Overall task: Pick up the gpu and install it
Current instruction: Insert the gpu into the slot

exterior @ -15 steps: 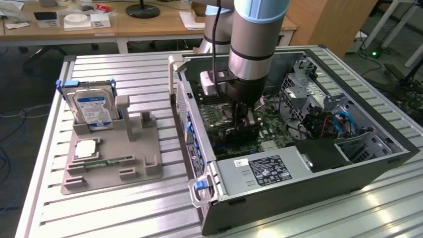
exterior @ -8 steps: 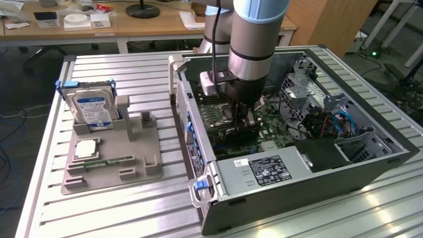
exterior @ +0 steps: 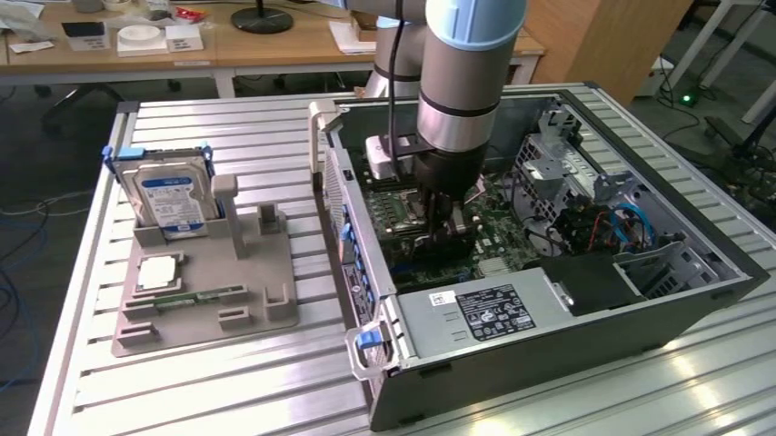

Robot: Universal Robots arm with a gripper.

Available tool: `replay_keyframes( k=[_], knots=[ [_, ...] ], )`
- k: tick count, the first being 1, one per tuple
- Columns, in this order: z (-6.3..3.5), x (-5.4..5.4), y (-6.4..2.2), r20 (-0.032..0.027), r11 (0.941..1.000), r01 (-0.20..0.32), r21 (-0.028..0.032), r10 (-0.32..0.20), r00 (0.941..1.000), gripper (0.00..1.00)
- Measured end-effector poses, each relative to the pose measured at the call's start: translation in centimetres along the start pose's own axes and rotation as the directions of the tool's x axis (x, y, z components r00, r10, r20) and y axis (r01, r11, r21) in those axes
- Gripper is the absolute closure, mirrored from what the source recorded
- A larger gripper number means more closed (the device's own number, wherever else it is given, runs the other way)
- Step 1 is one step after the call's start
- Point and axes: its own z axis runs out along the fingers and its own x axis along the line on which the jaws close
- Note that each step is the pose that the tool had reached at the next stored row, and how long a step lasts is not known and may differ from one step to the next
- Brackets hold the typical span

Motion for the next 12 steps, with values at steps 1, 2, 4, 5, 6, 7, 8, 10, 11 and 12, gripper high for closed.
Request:
replay_keyframes(
  k=[1, 2, 4, 5, 6, 7, 8, 10, 11, 12],
  knots=[
    [0.0, 0.0, 0.0, -0.0002, 1.0, 0.0, -0.0001, 0.0, 1.0, 0.75],
    [0.0, 0.0, 0.01, -0.0005, 1.0, 0.0, -0.0003, 0.0, 1.0, 0.75],
    [0.09, -0.02, 0.03, 0.0015, 1.0, 0.0, 0.0, 0.0, 1.0, 0.75],
    [0.29, -0.06, 0.03, 0.0062, 1.0, -0.001, 0.0027, 0.001, 1.0, 0.74],
    [0.24, -0.04, 0.04, 0.0043, 1.0, -0.001, 0.0022, 0.001, 1.0, 0.74],
    [0.12, -0.01, 0.04, 0.0018, 1.0, 0.0, 0.0007, 0.0, 1.0, 0.69],
    [0.08, 0.0, 0.04, 0.0017, 1.0, 0.0, 0.0006, 0.0, 1.0, 0.69],
    [-0.01, 0.01, 0.04, 0.0017, 1.0, 0.0, 0.001, 0.0, 1.0, 0.69],
    [-0.12, 0.0, 0.05, 0.0016, 1.0, 0.0, 0.0018, 0.0, 1.0, 0.69],
    [-0.29, 0.0, 0.05, 0.0016, 1.0, 0.0, 0.0029, 0.0, 1.0, 0.69]
  ],
)
